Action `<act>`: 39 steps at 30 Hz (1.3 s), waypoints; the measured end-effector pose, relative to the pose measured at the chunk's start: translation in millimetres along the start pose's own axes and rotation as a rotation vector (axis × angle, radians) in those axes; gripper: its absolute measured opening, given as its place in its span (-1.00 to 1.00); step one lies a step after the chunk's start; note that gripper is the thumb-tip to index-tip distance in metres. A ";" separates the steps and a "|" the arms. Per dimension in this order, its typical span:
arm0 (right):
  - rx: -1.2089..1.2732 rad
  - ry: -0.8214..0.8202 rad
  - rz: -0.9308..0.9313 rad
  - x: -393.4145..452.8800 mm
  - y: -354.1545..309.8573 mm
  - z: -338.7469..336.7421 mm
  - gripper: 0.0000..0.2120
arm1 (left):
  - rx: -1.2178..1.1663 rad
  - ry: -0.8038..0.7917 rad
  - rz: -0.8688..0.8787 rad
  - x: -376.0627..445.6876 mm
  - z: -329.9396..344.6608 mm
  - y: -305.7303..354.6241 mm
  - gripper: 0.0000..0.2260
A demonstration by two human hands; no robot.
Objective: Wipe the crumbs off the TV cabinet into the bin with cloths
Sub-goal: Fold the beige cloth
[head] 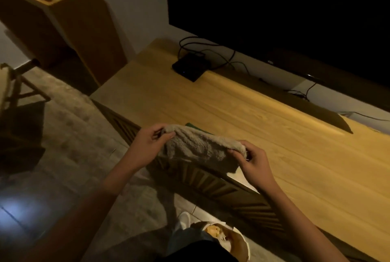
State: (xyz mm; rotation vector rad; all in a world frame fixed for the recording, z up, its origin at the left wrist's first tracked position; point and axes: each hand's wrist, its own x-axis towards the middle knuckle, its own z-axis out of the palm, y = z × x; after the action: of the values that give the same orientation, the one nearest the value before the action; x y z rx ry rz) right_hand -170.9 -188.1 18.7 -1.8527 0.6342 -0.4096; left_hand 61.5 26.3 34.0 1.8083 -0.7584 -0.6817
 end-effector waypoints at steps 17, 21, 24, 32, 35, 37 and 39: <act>-0.052 0.248 0.221 125.9 20.4 -20.6 -0.89 | -0.037 -0.213 -0.036 197.2 12.3 15.1 -0.90; -0.101 0.289 0.357 171.2 42.7 -14.7 -0.83 | 0.045 -0.230 -0.092 251.5 16.6 -10.6 -0.84; -0.111 0.283 0.440 205.7 63.2 -12.9 -0.82 | 0.130 -0.262 -0.135 294.4 26.5 -30.5 -0.76; -0.183 0.352 0.612 262.0 117.6 -11.0 -0.88 | 0.399 -0.294 -0.081 386.5 58.0 -72.0 -0.84; -0.221 0.365 0.637 267.2 131.0 -10.7 -0.83 | 0.514 -0.315 -0.015 399.4 65.7 -82.4 -0.83; -0.246 0.393 0.642 268.5 137.0 -10.5 -0.79 | 0.570 -0.311 0.018 401.3 70.2 -88.5 -0.82; -0.286 0.426 0.649 270.2 139.9 -10.0 -0.73 | 0.591 -0.282 0.047 400.3 73.5 -90.7 -0.87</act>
State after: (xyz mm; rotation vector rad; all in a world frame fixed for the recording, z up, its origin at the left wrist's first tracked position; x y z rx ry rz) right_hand 7.1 -396.6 -113.7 -1.7044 1.5939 -0.2848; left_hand 280.5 -294.7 -117.1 2.2361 -1.2892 -0.7399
